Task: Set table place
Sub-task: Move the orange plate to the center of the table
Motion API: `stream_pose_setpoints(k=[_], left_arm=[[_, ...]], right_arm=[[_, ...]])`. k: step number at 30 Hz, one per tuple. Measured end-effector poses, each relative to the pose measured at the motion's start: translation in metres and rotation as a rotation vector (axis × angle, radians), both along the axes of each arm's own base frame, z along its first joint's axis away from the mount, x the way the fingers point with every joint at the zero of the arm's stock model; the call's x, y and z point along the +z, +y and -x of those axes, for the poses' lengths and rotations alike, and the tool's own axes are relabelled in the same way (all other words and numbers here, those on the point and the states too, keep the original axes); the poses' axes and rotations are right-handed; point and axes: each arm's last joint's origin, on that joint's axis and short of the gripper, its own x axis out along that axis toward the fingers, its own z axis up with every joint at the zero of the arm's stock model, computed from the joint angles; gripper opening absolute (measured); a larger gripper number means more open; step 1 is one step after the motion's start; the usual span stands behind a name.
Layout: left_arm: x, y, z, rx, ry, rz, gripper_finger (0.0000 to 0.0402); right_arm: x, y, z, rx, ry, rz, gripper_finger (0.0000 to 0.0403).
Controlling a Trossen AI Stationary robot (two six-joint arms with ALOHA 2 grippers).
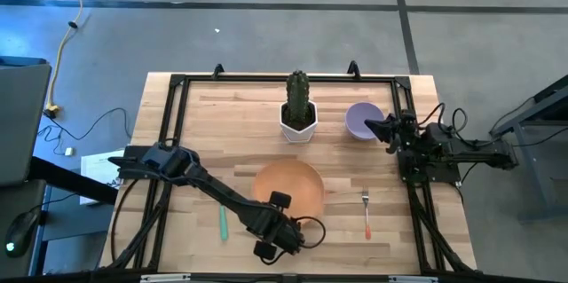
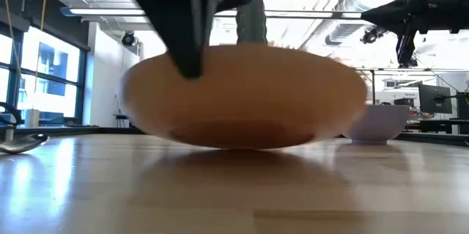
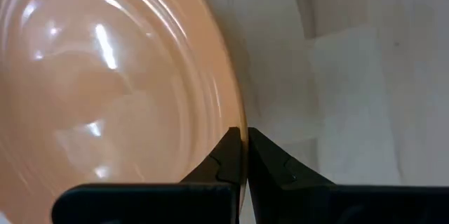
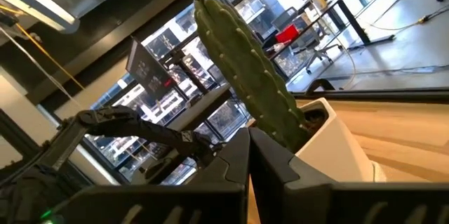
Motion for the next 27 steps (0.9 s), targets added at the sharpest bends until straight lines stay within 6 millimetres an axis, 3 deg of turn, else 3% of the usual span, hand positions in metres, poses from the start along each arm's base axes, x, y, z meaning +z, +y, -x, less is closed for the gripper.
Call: stream_pose_setpoints(k=[12,21,27], left_arm=[[-0.011,-0.002,-0.003,-0.01,-0.005,0.026,0.0],[-0.037,-0.006,-0.01,-0.037,0.03,0.035,0.0],[-0.038,-0.006,-0.009,-0.04,0.036,0.035,0.0]], right_arm=[[-0.001,0.0,0.0,0.006,0.009,0.0,0.0],[-0.001,0.0,0.0,0.006,0.014,0.001,0.0],[-0.002,0.0,0.0,0.006,0.019,0.001,0.0]])
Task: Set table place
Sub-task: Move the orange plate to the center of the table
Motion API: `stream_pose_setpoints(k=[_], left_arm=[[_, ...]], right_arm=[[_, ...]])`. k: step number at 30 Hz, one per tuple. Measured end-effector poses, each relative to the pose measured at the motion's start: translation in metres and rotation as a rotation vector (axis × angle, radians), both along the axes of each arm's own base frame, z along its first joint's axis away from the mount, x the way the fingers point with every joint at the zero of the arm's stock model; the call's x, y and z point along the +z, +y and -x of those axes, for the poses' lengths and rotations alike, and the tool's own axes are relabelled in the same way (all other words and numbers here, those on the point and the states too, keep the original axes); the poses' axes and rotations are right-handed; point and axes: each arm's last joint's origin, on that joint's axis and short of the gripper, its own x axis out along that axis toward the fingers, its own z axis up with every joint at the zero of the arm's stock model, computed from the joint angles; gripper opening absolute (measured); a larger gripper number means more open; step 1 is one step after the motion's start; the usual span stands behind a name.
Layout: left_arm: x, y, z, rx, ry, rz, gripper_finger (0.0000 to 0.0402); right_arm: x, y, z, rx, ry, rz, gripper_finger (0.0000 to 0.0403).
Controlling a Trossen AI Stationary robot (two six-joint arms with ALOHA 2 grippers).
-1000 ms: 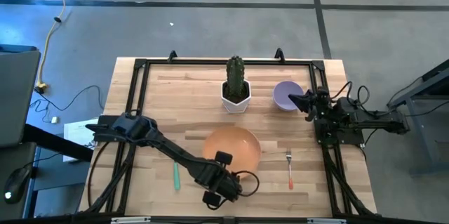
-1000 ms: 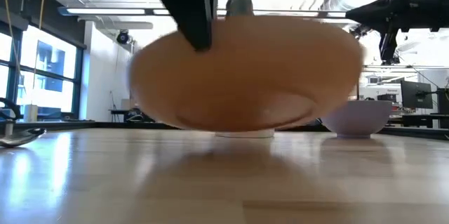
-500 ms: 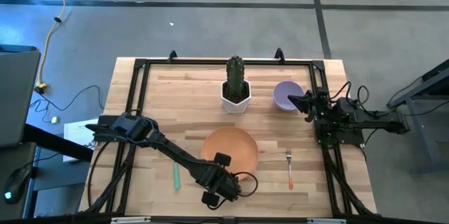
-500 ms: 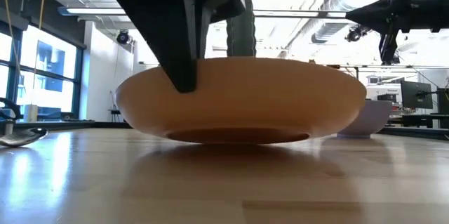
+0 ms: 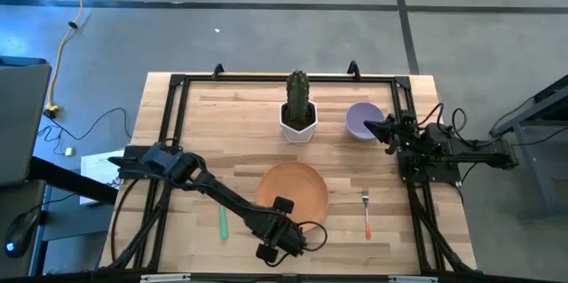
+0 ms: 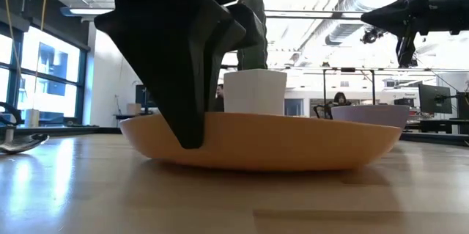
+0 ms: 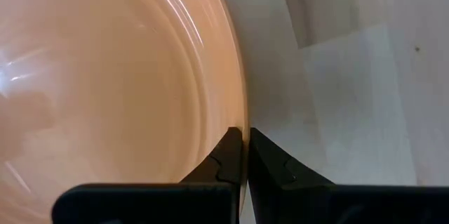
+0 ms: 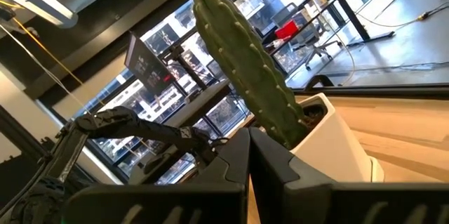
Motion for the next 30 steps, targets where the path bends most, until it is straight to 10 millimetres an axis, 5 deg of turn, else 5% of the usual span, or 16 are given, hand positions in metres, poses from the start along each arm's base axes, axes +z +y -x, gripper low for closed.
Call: stream_pose_setpoints(k=[12,30], left_arm=[[0.0,-0.001,0.0,0.009,0.004,0.029,0.0017],[0.012,0.003,0.004,0.021,-0.011,-0.02,0.0154]], right_arm=[[0.0,0.0,0.0,0.0,0.0,0.0,0.0],[0.0,0.0,0.0,0.004,-0.006,-0.012,0.0]])
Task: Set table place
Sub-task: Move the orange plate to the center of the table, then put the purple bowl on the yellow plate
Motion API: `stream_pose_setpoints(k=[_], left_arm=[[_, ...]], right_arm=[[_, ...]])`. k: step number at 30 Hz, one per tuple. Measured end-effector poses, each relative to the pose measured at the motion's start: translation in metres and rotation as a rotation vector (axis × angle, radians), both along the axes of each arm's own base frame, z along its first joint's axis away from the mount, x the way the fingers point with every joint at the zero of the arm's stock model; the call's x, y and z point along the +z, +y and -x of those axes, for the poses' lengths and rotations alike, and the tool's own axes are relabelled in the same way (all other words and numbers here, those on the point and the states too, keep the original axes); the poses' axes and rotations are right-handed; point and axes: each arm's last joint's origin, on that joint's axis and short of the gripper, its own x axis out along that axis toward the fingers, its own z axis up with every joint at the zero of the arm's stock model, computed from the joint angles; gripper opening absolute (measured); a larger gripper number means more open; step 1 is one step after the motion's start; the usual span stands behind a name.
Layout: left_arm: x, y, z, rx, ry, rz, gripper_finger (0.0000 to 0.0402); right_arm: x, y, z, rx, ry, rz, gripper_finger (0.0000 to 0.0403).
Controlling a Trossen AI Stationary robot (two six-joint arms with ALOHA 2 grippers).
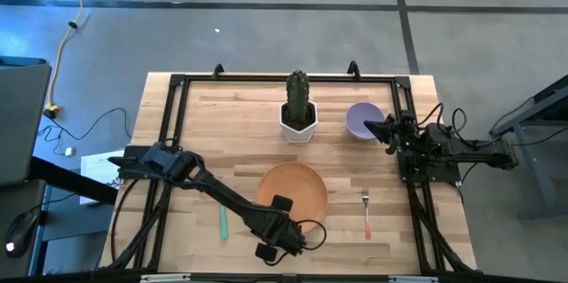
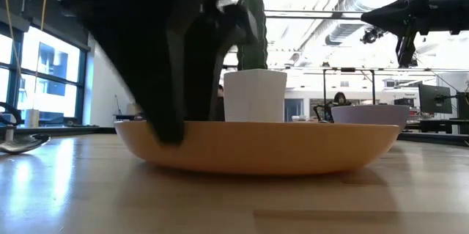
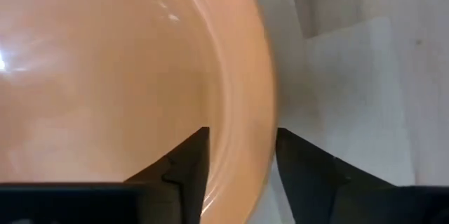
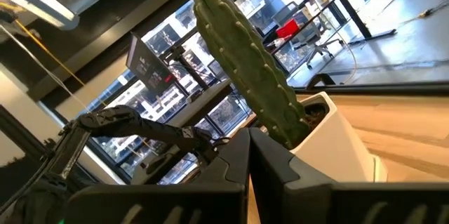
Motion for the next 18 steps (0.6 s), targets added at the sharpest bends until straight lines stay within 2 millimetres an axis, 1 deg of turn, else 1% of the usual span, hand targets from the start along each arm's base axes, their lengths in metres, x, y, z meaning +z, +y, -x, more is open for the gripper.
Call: stream_pose_setpoints(k=[5,8,11,14,17,18], left_arm=[[0.044,0.014,0.01,0.074,-0.075,-0.046,0.0183],[0.076,0.029,0.021,0.168,-0.133,-0.075,0.0195],[0.109,0.041,0.035,0.256,-0.222,-0.136,0.0199],[0.137,0.052,0.05,0.344,-0.312,-0.2,0.02],[0.162,0.064,0.068,0.461,-0.392,-0.25,0.02],[0.168,0.069,0.075,0.505,-0.405,-0.281,0.02]], right_arm=[[0.003,0.0,0.001,-0.001,-0.012,-0.037,0.0],[0.019,0.0,0.003,-0.002,0.01,-0.023,0.0],[0.046,0.0,0.006,-0.008,0.094,0.018,0.0],[0.082,-0.001,0.007,-0.034,0.228,0.061,0.0],[0.113,-0.002,0.003,-0.08,0.458,0.07,0.0],[0.121,-0.003,0.0,-0.096,0.559,0.063,0.0]])
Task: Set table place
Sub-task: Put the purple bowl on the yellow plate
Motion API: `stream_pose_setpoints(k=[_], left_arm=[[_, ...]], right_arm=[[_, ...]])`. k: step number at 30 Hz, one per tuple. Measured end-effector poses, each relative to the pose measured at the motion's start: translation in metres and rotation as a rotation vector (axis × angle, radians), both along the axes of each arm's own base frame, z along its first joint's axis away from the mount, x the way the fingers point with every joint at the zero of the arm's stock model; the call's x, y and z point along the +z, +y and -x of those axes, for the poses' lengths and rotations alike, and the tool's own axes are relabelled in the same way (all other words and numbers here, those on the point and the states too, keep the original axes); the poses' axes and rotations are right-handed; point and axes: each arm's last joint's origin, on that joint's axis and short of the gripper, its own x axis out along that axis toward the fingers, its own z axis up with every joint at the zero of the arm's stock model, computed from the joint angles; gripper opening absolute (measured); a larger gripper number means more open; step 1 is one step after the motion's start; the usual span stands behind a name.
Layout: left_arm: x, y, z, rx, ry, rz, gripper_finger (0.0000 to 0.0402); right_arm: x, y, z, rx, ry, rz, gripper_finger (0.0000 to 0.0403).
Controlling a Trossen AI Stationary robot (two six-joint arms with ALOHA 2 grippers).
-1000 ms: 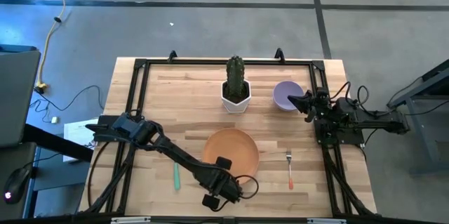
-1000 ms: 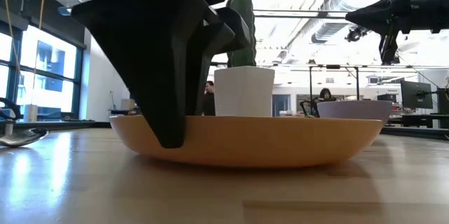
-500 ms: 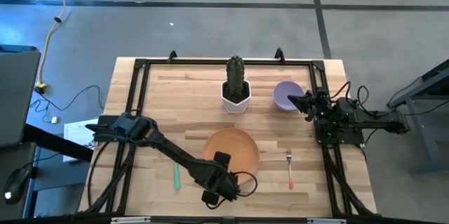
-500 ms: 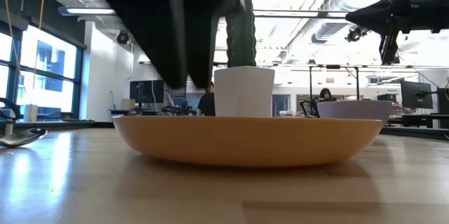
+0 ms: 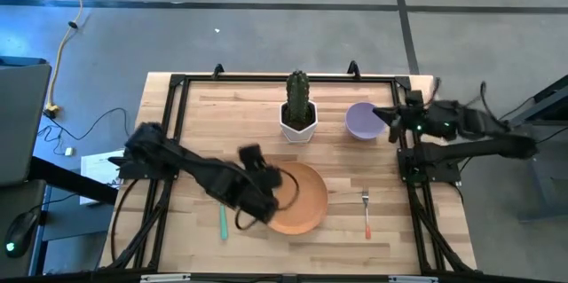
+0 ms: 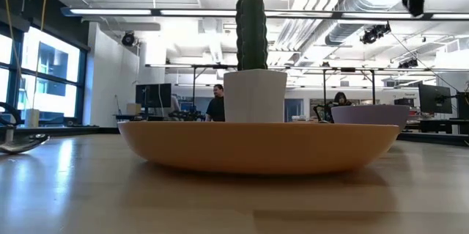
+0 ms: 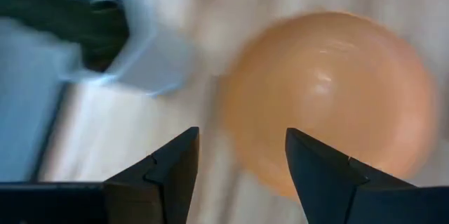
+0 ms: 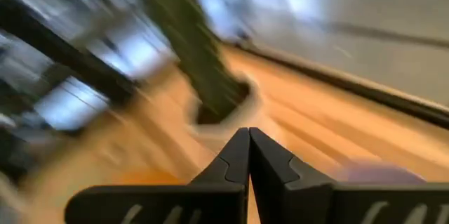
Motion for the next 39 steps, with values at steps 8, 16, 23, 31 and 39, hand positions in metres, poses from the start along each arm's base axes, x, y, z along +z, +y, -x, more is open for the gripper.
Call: stream_pose_setpoints(k=[8,16,23,31,39], left_arm=[[0.046,0.031,0.05,0.303,-0.215,-0.038,0.02],[0.07,0.04,0.073,0.375,-0.359,-0.042,0.02],[0.072,0.042,0.076,0.378,-0.371,-0.037,0.02],[0.072,0.041,0.076,0.377,-0.367,-0.031,0.02],[0.072,0.041,0.076,0.371,-0.362,-0.035,0.02]], right_arm=[[0.028,-0.004,-0.026,-0.141,0.803,-0.131,0.0005],[0.011,-0.033,-0.045,-0.088,0.999,-0.164,0.0102],[-0.019,-0.071,-0.035,-0.155,0.973,-0.235,0.0176],[-0.082,-0.103,-0.031,-0.132,0.866,-0.362,0.0183],[-0.11,-0.121,-0.028,-0.142,0.914,-0.421,0.0183]])
